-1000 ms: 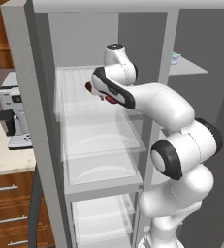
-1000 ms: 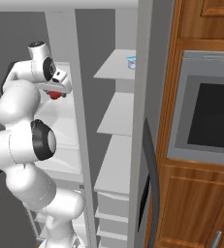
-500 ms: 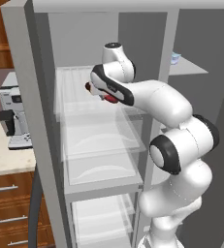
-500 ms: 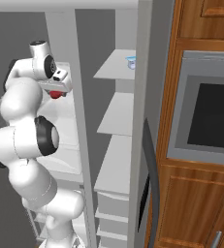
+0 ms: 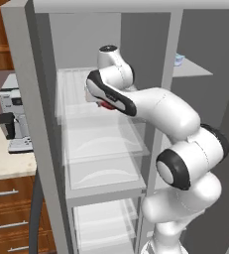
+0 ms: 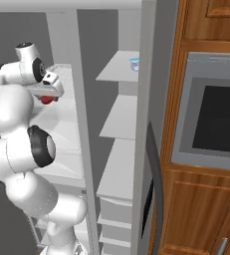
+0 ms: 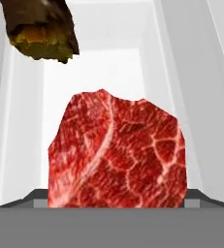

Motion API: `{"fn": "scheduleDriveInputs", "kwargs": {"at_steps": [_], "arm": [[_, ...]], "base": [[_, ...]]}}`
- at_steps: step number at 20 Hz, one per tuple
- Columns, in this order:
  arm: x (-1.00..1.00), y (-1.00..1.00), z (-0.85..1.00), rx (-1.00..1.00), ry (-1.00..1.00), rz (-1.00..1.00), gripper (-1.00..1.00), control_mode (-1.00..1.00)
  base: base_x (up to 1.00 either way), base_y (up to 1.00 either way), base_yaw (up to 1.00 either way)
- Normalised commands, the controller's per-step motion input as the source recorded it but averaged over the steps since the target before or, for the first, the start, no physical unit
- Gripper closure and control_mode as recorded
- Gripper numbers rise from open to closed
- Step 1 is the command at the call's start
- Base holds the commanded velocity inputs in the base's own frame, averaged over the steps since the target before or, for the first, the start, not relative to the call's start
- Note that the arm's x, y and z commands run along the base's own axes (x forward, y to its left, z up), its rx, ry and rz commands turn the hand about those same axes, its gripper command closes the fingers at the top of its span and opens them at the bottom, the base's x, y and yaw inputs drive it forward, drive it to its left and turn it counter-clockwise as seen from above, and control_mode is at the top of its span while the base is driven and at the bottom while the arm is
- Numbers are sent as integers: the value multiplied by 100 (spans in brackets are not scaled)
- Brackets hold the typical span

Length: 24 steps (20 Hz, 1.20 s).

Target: There's a steak in the fridge that needs to be moved to the freezer for freezing. Pick up the steak from the fridge, place it on any shelf in the freezer, and close the fridge and freezer doors when done.

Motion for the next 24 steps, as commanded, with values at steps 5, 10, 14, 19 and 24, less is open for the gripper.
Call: {"fn": "scheduleDriveInputs", "kwargs": {"at_steps": [5,10,14,19,24], "arm": [[-94,7,17,-1,-1,4,100,-100],[-100,-2,28,0,0,11,100,-100],[-100,0,56,-1,-1,16,100,-100],[-100,-15,34,-6,0,14,100,-100],[-100,-59,8,-6,0,12,100,-100]], "base": [[0,0,0],[0,0,0],[0,0,0],[0,0,0],[0,0,0]]}}
